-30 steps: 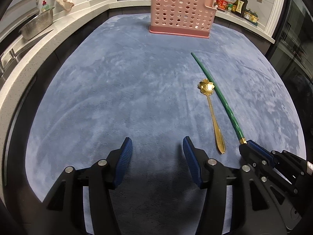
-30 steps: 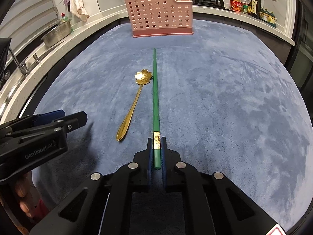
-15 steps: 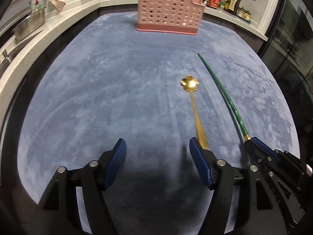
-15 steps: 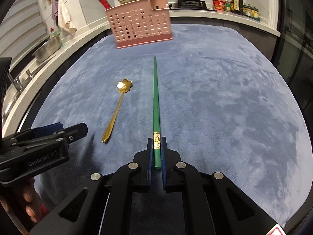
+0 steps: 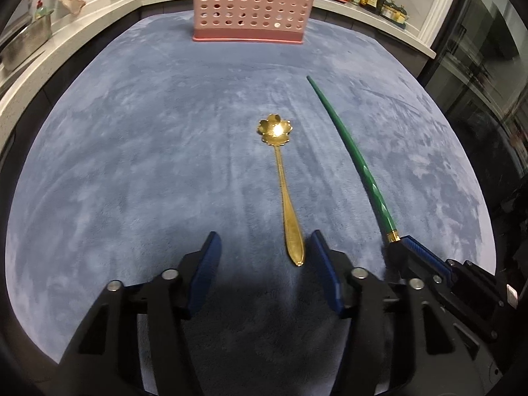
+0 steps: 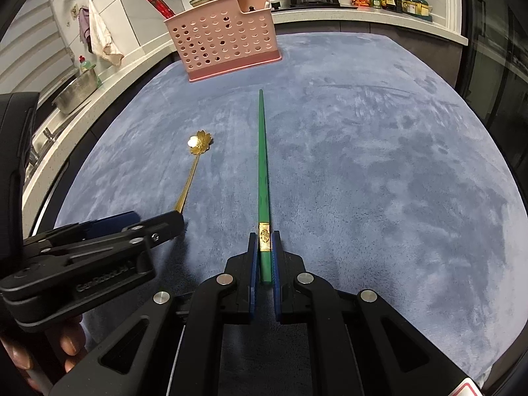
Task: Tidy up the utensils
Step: 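Grasp the gold spoon with the left tool while the right tool grasps the green chopstick, then lift the spoon and green chopstick and carry them over the caddy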
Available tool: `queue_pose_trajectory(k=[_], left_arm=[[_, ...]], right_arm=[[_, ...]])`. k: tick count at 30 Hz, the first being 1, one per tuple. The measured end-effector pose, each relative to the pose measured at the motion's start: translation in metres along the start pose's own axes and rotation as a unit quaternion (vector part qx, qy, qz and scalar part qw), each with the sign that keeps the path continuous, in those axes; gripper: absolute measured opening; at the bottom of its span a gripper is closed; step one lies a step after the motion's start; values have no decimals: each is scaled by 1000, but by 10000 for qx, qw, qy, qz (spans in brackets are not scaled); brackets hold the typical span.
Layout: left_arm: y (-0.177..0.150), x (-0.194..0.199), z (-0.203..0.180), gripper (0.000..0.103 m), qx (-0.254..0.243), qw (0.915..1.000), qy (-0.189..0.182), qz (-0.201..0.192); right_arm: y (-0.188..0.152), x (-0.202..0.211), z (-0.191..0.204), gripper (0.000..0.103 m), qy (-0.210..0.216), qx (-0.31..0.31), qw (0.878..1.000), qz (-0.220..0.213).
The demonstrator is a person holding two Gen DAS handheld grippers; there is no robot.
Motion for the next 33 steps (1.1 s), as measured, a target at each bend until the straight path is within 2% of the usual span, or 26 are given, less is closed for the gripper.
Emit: queue_pose_trajectory(k=[4, 6, 8, 15, 23, 26, 27, 33], left_arm=[[1, -1, -5, 28, -121, 9999, -12, -35], [1, -1, -7, 16, -149, 9999, -55, -55], [1, -1, -7, 10, -160, 9998, -98, -56], [1, 7, -5, 10, -94, 9998, -171, -74], [10, 36, 0, 9, -74, 9996, 2, -273], [15, 47, 3, 6, 10, 9993, -21, -374], [18, 52, 5, 1, 42, 9991, -26, -421], [30, 73, 17, 1, 168, 9981, 24, -587]], right_arm=[[0, -2, -2, 7, 19, -32, 10000, 44], [-1, -4, -2, 7, 36, -37, 10000, 74], [-1, -4, -1, 7, 45, -26, 10000, 82], [0, 0, 0, 7, 75, -33, 10000, 17], [7, 22, 10, 7, 240, 36, 9995, -189], [12, 34, 16, 7, 341, 49, 9990, -268], [13, 37, 18, 7, 371, 51, 9989, -289], [34, 61, 27, 7, 530, -20, 9974, -498]])
Point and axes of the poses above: each gripper's, at about its wrist camera, not at the fingertips, and x roughly against the way its jaws point, z to its left, y to its top, the point moved 3 cm from there along -x, roughly the way its jaws point, and after that the axes turned 15 degrees about -x, right-handed, at the moved point
